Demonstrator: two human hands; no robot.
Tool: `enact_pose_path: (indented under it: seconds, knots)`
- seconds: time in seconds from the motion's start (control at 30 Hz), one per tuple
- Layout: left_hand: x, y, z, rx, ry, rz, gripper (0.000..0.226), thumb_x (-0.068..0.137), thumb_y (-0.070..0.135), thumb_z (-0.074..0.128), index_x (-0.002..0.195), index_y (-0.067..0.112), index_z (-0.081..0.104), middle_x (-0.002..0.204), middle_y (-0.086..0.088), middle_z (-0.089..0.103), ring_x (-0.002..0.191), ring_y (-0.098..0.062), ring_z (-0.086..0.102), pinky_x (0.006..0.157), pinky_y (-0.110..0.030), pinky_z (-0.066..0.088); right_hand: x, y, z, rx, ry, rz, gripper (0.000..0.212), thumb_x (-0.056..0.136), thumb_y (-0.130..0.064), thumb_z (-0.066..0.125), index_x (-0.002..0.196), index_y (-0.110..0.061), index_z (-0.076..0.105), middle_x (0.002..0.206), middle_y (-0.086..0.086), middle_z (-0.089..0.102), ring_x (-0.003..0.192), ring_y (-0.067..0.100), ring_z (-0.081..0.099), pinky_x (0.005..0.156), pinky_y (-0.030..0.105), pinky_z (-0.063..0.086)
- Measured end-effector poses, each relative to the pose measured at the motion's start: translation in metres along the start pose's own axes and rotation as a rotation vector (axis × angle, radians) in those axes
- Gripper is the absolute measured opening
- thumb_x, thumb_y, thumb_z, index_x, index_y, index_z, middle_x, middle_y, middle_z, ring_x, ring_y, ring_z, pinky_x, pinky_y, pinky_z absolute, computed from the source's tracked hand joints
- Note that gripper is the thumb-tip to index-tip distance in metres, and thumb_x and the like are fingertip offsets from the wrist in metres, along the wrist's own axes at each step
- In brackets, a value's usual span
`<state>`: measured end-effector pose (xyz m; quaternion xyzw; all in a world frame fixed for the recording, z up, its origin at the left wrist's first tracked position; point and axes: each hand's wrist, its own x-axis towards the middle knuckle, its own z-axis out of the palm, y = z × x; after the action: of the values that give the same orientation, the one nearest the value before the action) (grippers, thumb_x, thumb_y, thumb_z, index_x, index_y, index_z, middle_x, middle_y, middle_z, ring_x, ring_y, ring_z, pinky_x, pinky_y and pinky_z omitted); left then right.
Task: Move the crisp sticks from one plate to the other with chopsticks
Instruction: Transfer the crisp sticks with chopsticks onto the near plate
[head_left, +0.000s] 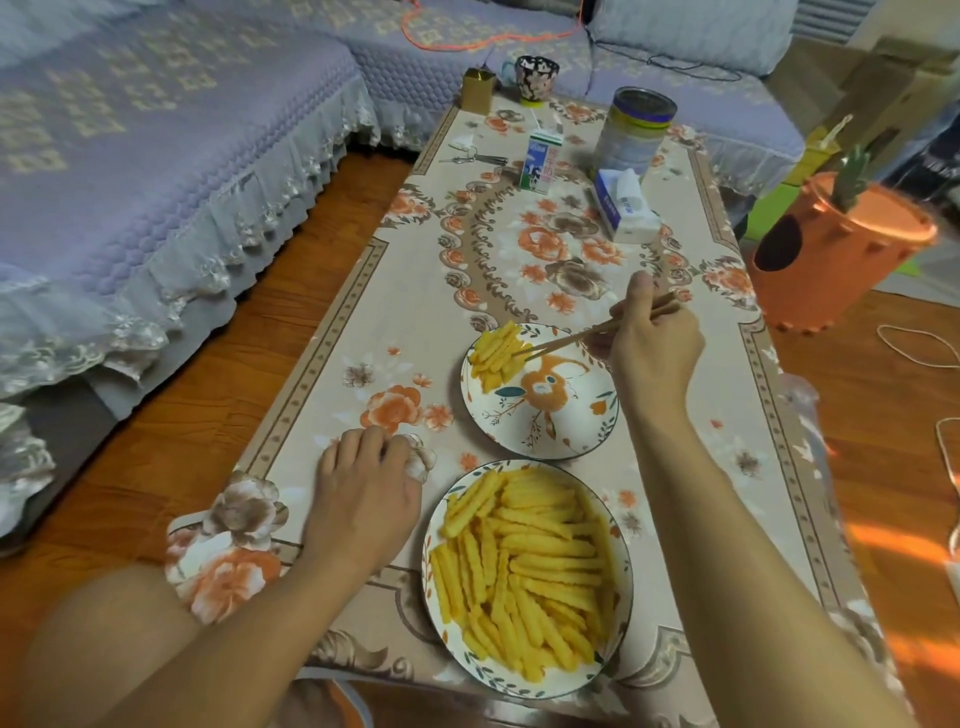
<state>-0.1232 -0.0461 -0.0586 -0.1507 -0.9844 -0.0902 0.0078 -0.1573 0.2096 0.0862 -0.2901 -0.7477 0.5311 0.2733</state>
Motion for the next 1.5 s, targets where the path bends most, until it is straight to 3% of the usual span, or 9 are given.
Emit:
enact_pose_path:
  seconds: [0.13, 0.37, 0.6, 0.77, 0.9, 1.0, 1.17, 1.33, 1.5]
  knots:
    - [0.0, 0.001, -0.001, 0.003, 0.0, 0.003, 0.042, 0.088, 0.034, 0.032, 0.113, 0.018, 0.062, 0.112, -0.003, 0.056, 0.105, -0.027, 0.049, 0.091, -0.045, 0.044, 0.003, 0.0, -0.003, 0.041, 0.043, 0.001, 0.05, 0.106, -0.046, 0.048, 0.071, -0.015, 0.064, 0.054, 0.003, 0.069, 0.058, 0.024, 0.074, 0.074, 0.052, 0.062]
    - [-0.001, 0.001, -0.001, 0.007, -0.009, 0.006, 0.043, 0.088, 0.033, 0.03, 0.113, 0.018, 0.062, 0.112, -0.003, 0.055, 0.104, -0.026, 0.049, 0.09, -0.044, 0.044, 0.001, 0.001, -0.007, -0.018, -0.06, 0.003, 0.041, 0.105, -0.039, 0.055, 0.09, -0.003, 0.069, 0.06, 0.006, 0.072, 0.058, 0.023, 0.074, 0.069, 0.049, 0.064]
    - [0.0, 0.0, 0.0, -0.002, -0.004, 0.006, 0.043, 0.087, 0.033, 0.03, 0.112, 0.018, 0.061, 0.111, -0.003, 0.055, 0.103, -0.027, 0.049, 0.089, -0.045, 0.044, 0.012, -0.009, -0.041, -0.065, 0.053, -0.053, 0.043, 0.106, -0.036, 0.052, 0.086, -0.003, 0.07, 0.067, 0.011, 0.072, 0.052, 0.022, 0.072, 0.063, 0.048, 0.064]
    - [-0.001, 0.0, 0.001, -0.007, -0.003, 0.0, 0.042, 0.085, 0.032, 0.031, 0.111, 0.018, 0.062, 0.11, -0.002, 0.054, 0.103, -0.026, 0.048, 0.088, -0.044, 0.044, -0.003, -0.015, -0.02, 0.057, -0.154, -0.053, 0.033, 0.107, -0.031, 0.054, 0.087, -0.01, 0.069, 0.079, 0.02, 0.074, 0.065, 0.029, 0.075, 0.066, 0.043, 0.065]
    - [-0.001, 0.001, 0.0, -0.006, -0.005, -0.002, 0.043, 0.086, 0.032, 0.03, 0.112, 0.018, 0.062, 0.111, -0.002, 0.055, 0.103, -0.026, 0.048, 0.088, -0.044, 0.044, -0.012, -0.01, -0.01, -0.002, -0.277, -0.026, 0.035, 0.106, -0.031, 0.054, 0.096, -0.002, 0.071, 0.079, 0.02, 0.073, 0.067, 0.031, 0.075, 0.071, 0.05, 0.064]
    - [-0.001, 0.0, 0.0, 0.001, -0.004, -0.006, 0.044, 0.086, 0.033, 0.03, 0.113, 0.019, 0.062, 0.111, -0.002, 0.054, 0.103, -0.025, 0.048, 0.089, -0.043, 0.044, -0.008, -0.008, -0.027, -0.02, -0.201, -0.009, 0.039, 0.107, -0.033, 0.052, 0.094, 0.0, 0.069, 0.076, 0.02, 0.074, 0.064, 0.032, 0.075, 0.068, 0.049, 0.064]
    - [-0.001, 0.0, 0.002, -0.011, 0.005, -0.001, 0.041, 0.086, 0.032, 0.032, 0.111, 0.018, 0.062, 0.11, -0.002, 0.054, 0.103, -0.025, 0.048, 0.089, -0.044, 0.044, 0.003, -0.01, -0.067, -0.078, -0.038, -0.085, 0.045, 0.109, -0.032, 0.047, 0.095, 0.006, 0.067, 0.071, 0.015, 0.071, 0.052, 0.019, 0.07, 0.054, 0.031, 0.062]
    - [-0.001, 0.0, 0.001, -0.022, 0.01, -0.003, 0.042, 0.086, 0.033, 0.031, 0.11, 0.019, 0.062, 0.11, -0.002, 0.054, 0.103, -0.025, 0.049, 0.089, -0.044, 0.044, 0.003, -0.003, -0.08, -0.161, -0.033, -0.064, 0.045, 0.108, -0.035, 0.049, 0.089, 0.0, 0.068, 0.067, 0.013, 0.071, 0.053, 0.021, 0.071, 0.063, 0.042, 0.064]
    - [-0.001, 0.001, 0.001, -0.012, 0.009, -0.001, 0.042, 0.086, 0.034, 0.03, 0.11, 0.019, 0.062, 0.11, -0.002, 0.054, 0.103, -0.025, 0.048, 0.088, -0.044, 0.044, -0.001, 0.003, -0.074, -0.175, -0.01, -0.068, 0.047, 0.107, -0.038, 0.05, 0.092, 0.002, 0.069, 0.066, 0.011, 0.072, 0.052, 0.02, 0.071, 0.06, 0.038, 0.064]
